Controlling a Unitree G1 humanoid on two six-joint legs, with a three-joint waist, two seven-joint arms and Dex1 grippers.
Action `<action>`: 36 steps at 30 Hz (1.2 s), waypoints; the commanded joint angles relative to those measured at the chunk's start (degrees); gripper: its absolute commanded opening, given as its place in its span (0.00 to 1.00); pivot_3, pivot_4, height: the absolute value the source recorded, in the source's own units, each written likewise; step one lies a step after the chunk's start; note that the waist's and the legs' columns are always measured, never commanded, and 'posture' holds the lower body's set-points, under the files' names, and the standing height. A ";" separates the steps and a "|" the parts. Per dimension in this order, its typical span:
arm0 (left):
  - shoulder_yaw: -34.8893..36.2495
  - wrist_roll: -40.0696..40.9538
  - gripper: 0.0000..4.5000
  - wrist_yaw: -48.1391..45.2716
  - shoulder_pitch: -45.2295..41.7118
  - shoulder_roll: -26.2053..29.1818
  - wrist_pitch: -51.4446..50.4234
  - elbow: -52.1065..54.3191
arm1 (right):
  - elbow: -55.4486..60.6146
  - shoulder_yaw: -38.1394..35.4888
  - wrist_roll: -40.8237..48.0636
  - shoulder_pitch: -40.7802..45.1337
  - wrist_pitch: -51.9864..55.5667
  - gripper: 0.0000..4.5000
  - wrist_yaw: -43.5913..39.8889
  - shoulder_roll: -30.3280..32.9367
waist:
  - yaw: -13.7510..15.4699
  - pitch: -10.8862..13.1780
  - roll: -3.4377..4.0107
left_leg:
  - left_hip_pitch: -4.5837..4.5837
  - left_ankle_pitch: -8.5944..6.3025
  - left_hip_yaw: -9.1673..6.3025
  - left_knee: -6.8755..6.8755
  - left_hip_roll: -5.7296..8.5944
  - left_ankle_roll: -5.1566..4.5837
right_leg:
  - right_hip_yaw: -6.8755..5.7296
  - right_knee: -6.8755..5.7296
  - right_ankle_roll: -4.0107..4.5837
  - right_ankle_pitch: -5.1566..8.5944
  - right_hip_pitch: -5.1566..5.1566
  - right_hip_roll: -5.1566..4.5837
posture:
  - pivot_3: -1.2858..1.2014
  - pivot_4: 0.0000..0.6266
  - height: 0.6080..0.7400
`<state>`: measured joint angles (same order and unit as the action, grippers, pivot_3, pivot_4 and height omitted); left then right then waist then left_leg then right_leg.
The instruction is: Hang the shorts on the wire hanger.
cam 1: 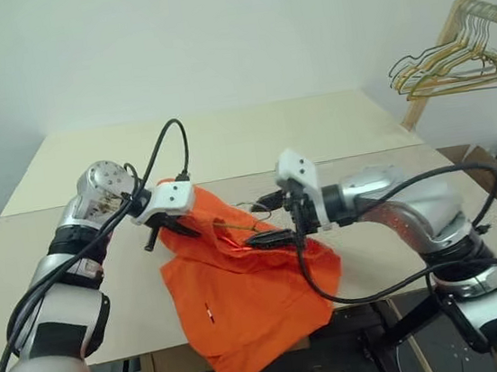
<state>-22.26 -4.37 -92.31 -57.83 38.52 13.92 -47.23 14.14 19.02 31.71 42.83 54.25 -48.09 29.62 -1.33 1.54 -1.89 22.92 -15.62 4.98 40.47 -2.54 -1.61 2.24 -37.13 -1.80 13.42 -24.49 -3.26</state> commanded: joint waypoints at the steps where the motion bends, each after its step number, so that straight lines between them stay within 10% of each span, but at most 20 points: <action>1: 1.56 0.73 0.00 -0.19 -2.02 -0.06 0.29 -0.01 | -2.19 1.27 -3.13 2.21 0.42 0.96 2.01 -1.58 | -0.15 0.00 0.00 | -0.01 0.00 0.00 0.00 0.00 0.00 | 0.00 -0.01 0.00 0.00 0.00 0.00 | 0.50 0.00 1.00; 15: 2.28 2.12 0.00 -0.19 -1.27 0.38 -0.37 1.44 | -4.71 2.50 -7.70 3.42 -0.92 0.03 -1.22 -0.99 | -1.13 0.00 0.00 | 0.02 0.00 -0.06 0.00 0.00 0.00 | -0.03 -0.02 -0.01 0.00 -0.01 0.00 | 0.51 0.00 1.00; 19: 2.02 3.76 0.00 -0.19 -0.75 1.10 0.12 2.38 | -5.42 2.23 -8.45 3.94 -2.25 0.03 -3.11 -0.76 | -1.14 0.00 0.00 | 0.01 0.00 -0.06 0.00 0.00 0.00 | -0.04 -0.02 -0.01 0.00 -0.01 0.00 | 0.51 0.00 1.00; 33: 0.16 9.66 0.94 -0.19 -2.12 6.29 -1.69 1.27 | -7.06 1.02 -10.66 4.59 -7.02 0.03 -8.43 2.43 | -1.11 0.00 0.00 | 0.01 0.00 -0.07 0.00 -0.01 0.00 | -0.04 -0.03 -0.01 0.00 -0.02 -0.01 | 0.52 0.00 1.00; 36: 0.75 8.68 0.99 -0.19 -2.30 6.81 -1.66 -0.79 | -6.11 0.69 -10.45 3.94 -7.28 0.03 -9.30 3.39 | -1.10 0.00 0.00 | 0.01 0.00 -0.07 0.00 -0.01 0.00 | -0.05 -0.03 -0.01 0.00 -0.02 -0.01 | 0.52 0.00 1.00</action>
<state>-22.40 4.56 -92.31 -58.35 44.71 12.27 -46.98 6.25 21.87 21.34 46.48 48.48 -56.66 32.17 -2.43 1.54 -1.88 22.93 -15.62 4.92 40.47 -2.55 -1.61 2.19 -37.16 -1.81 13.42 -24.51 -3.26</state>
